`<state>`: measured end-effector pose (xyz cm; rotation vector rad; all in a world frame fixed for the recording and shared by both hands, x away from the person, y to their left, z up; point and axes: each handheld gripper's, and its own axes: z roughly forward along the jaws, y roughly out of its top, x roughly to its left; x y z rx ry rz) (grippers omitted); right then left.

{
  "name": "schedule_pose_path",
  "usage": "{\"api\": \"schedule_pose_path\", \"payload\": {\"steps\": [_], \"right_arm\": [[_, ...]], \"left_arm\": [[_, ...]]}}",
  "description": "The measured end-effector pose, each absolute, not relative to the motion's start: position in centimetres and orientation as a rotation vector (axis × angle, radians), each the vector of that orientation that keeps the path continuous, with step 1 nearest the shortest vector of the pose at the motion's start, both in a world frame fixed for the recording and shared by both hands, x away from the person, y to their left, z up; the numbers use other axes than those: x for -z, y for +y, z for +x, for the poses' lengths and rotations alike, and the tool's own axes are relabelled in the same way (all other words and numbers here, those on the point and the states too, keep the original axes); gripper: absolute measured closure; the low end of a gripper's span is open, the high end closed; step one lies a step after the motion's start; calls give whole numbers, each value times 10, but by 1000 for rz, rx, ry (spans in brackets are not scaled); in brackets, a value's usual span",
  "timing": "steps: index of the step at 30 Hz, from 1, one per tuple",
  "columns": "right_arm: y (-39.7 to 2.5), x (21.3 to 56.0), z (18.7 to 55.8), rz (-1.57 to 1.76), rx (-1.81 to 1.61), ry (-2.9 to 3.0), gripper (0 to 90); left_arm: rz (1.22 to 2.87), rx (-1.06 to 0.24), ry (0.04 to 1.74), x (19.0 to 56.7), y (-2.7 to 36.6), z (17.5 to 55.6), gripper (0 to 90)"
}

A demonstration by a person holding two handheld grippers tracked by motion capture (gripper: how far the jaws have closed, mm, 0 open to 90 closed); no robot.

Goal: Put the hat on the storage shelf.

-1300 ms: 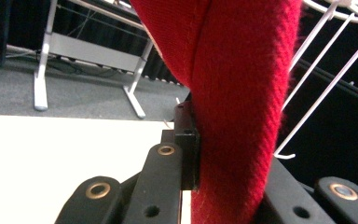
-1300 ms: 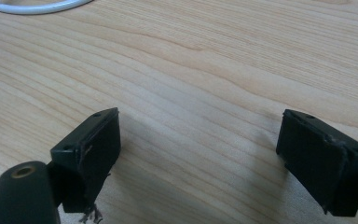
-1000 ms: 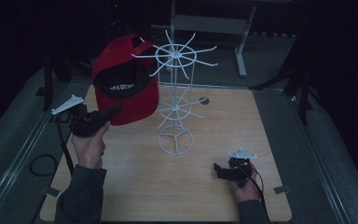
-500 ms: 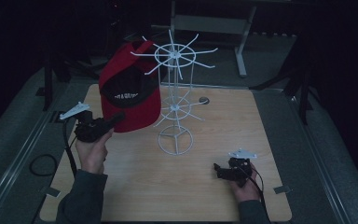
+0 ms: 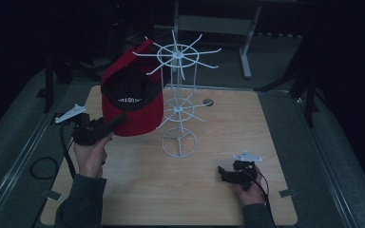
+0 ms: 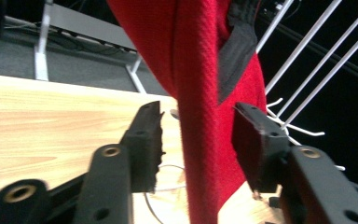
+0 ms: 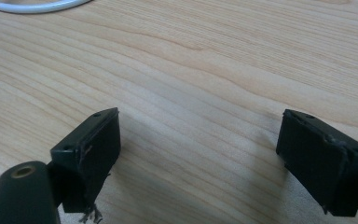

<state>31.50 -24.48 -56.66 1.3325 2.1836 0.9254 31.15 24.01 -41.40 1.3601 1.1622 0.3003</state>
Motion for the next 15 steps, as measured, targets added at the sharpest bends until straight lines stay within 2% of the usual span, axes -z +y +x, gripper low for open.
{"api": "schedule_pose_path", "payload": {"steps": [6,15], "right_arm": [[-245,567,315,1333,-926,2182,134],[-245,567,315,1332,-926,2182,134]], "left_arm": [[1346,-322,1176,415,244,309,387],[1338,-326,1160,416,252,302,354]]}}
